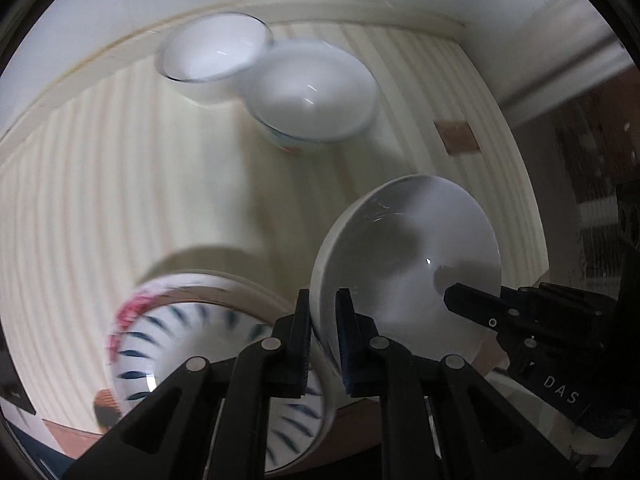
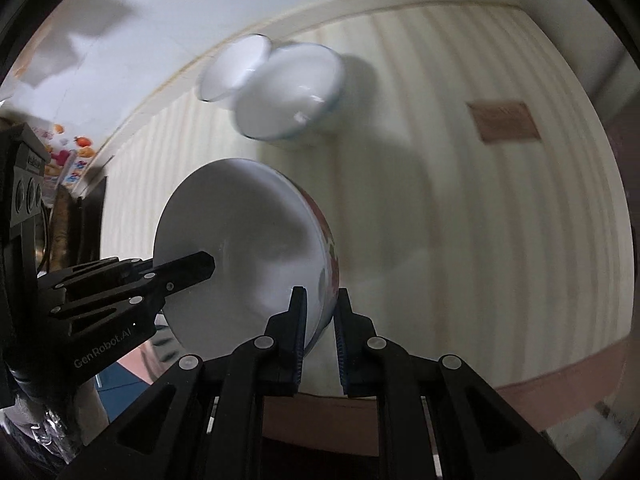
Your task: Organize plates and bowls
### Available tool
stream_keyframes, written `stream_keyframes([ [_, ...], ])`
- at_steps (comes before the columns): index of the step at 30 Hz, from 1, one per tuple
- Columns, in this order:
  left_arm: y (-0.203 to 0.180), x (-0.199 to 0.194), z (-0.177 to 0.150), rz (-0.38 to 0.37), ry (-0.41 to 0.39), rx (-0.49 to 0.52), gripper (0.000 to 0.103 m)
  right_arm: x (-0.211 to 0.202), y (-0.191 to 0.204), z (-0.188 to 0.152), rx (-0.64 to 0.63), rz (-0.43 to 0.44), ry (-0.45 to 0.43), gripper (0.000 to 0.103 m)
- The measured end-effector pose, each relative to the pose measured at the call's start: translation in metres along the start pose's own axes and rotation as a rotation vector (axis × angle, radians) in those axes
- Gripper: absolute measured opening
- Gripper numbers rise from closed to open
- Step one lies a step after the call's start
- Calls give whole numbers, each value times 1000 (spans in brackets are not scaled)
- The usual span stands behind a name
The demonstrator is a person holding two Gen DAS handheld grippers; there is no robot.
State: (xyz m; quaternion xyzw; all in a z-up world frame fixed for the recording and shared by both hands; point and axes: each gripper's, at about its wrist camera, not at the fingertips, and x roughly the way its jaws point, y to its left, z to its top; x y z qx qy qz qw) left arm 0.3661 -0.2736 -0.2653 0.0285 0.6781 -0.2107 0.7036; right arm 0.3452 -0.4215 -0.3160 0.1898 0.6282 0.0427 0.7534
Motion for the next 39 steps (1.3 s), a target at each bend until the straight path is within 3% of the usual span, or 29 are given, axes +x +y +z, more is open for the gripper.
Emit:
stream_keyframes([
  [4,-16,22,3,2,36,37,10,13,-38,-13,68,19,22,15],
  [13,-29,51,-5,26,97,82,10,32,-72,-27,123,18,53,15],
  [39,-45,75,-1,64,138,103,10,51,-66,-22,103,5,108,15],
])
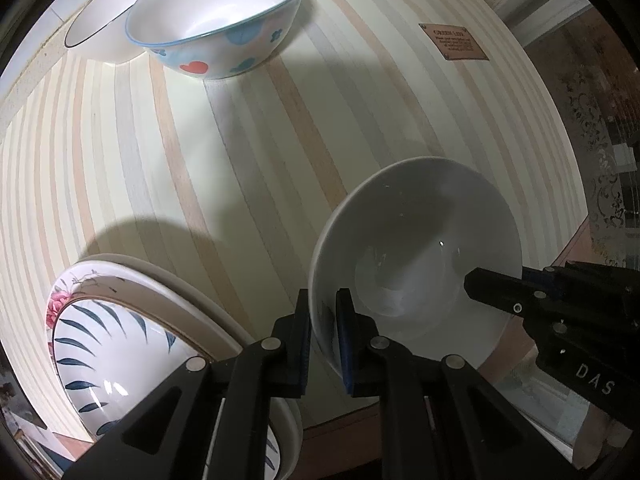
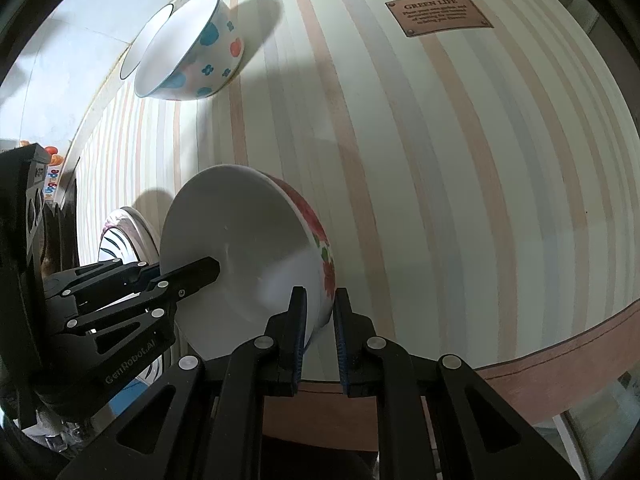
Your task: Organize plates and bowls
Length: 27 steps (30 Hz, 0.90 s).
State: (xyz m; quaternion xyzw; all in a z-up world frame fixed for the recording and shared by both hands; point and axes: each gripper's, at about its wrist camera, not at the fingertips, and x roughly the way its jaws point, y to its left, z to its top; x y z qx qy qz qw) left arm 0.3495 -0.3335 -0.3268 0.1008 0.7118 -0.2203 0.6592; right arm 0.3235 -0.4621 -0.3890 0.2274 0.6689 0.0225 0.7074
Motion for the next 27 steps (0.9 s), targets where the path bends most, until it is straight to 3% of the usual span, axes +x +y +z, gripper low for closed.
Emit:
stream_keyframes([
  [3,4,-14,-3,-15,-2,-6,12,-4,-1,0,-1,9,16,15],
  [7,19,-52,-1,-40,-63,-49,12,-31,-4,3,-6,-8,-4,16],
  [9,35,-74,7,-44,-117,-109,17,-50,-6,9,6,-13,-36,23],
  [11,53,-89,19,-53,-169,-175,27,-65,-6,20,25,3,-68,40],
  [12,64,-94,28,-55,-193,-207,29,-70,-5,27,33,16,-84,41],
  [19,115,-80,88,-41,-206,-324,29,-73,30,106,11,88,-181,41],
  [27,133,-37,134,-15,-150,-361,28,-11,68,180,-21,17,-129,40],
])
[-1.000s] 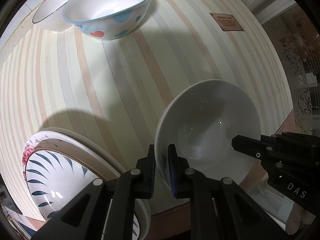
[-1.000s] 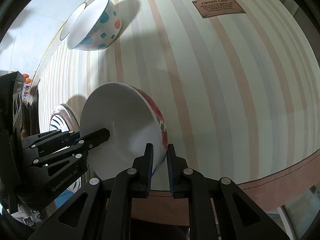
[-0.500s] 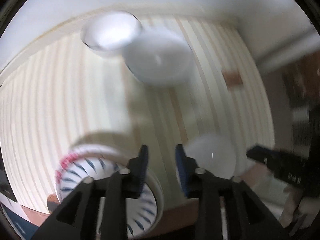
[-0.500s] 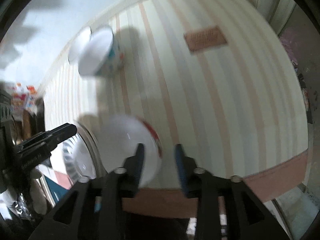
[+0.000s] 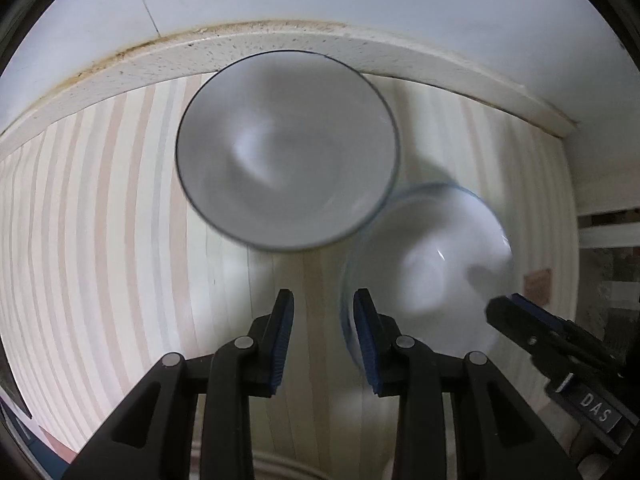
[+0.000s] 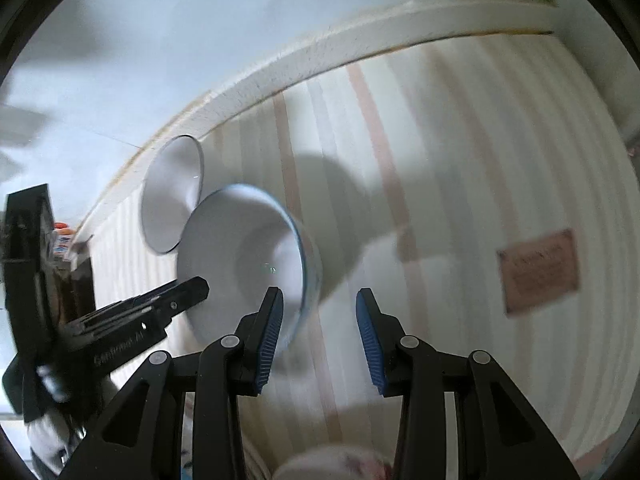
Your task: Organize plates and bowls
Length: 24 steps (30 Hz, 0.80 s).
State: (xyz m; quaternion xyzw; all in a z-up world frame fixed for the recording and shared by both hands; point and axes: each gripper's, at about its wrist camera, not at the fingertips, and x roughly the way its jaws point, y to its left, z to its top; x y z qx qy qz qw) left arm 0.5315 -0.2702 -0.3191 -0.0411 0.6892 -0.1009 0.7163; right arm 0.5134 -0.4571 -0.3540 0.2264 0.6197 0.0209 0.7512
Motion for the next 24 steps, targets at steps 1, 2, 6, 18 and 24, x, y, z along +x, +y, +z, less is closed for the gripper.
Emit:
stream_keyframes([
  [1,0,2,2,-9,-5,-1,27,7,1,4,-1,-4,5,35],
  [2,-1,5,3,-13,-6,2,24,14,3,6,-3,-14,8,18],
  [6,-12,7,1,-15,-19,43,8,24,7,8,-13,-25,-9,11],
  [18,-29,-36,-19,5,-84,141,8,-15,11,-14,-30,-28,-39,10],
  [24,-33,-74,-45,-22,-99,200,8,-59,16,-46,-42,-24,-72,10],
])
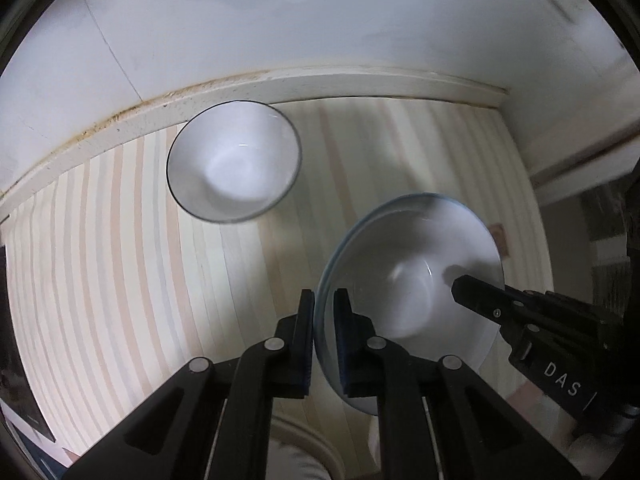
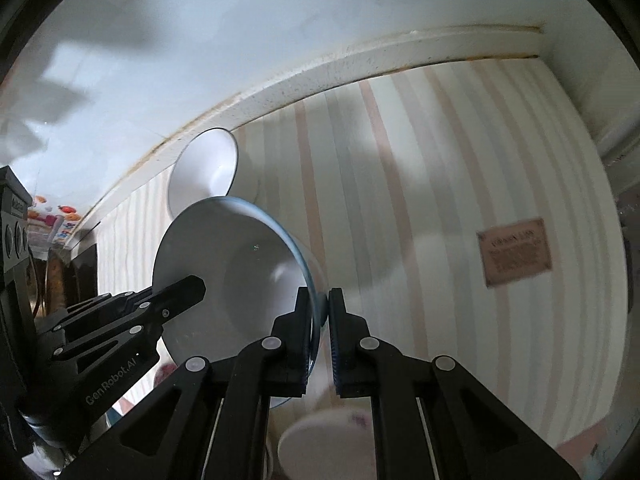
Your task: Organize plates and bowls
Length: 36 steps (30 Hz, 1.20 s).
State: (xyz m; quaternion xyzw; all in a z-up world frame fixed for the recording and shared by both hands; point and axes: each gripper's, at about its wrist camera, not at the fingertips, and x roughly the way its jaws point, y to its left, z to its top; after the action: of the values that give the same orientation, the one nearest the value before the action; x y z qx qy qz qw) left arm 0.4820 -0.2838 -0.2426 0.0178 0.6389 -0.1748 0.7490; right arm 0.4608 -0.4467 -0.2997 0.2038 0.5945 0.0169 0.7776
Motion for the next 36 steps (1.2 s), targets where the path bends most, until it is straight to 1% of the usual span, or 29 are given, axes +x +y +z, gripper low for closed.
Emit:
stream_keyframes([
  [3,-16,-13,-12,-6,-8,33,8,-25,-2,-22,-7,-6,-14,10],
  [6,-23,-27,-29,-16,-19,61,8,-43,-4,-40,-3,-9,-22,10],
  [9,-37,-31,-44,-24,-18,84,8,-58,-10,-59,12,-10,-28,10],
  [14,-47,-29,-67,-29,-3,121,8,-71,-18,-88,27,-19,-29,10],
  [19,-55,-14,-83,-18,35,146,8,-62,-29,-117,45,-21,11,10],
  [25,-62,9,-96,6,94,177,8,-38,-44,-138,77,-18,63,10],
  [36,-74,34,-97,65,141,224,8,-9,-57,-142,92,-30,131,10],
])
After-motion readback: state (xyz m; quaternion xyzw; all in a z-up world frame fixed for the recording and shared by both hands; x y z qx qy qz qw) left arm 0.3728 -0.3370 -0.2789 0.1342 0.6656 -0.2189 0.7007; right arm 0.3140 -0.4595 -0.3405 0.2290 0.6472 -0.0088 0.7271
